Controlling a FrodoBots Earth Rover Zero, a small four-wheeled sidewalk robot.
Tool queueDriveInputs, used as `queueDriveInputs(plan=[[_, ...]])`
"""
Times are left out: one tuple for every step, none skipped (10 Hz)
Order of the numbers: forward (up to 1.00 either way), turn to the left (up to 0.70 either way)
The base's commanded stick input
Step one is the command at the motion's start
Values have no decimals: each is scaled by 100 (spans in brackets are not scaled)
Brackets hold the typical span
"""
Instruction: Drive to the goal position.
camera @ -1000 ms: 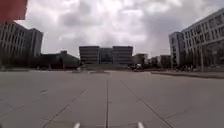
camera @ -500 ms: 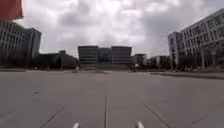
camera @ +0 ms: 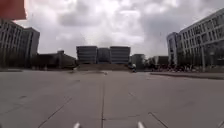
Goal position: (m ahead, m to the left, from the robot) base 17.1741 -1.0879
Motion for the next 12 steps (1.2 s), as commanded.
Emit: queueDriveInputs(plan=[[60,0],[60,0],[60,0],[60,0],[60,-5],[60,-12],[60,-15],[60,-15],[60,-13],[60,-5],[60,0],[60,0]])
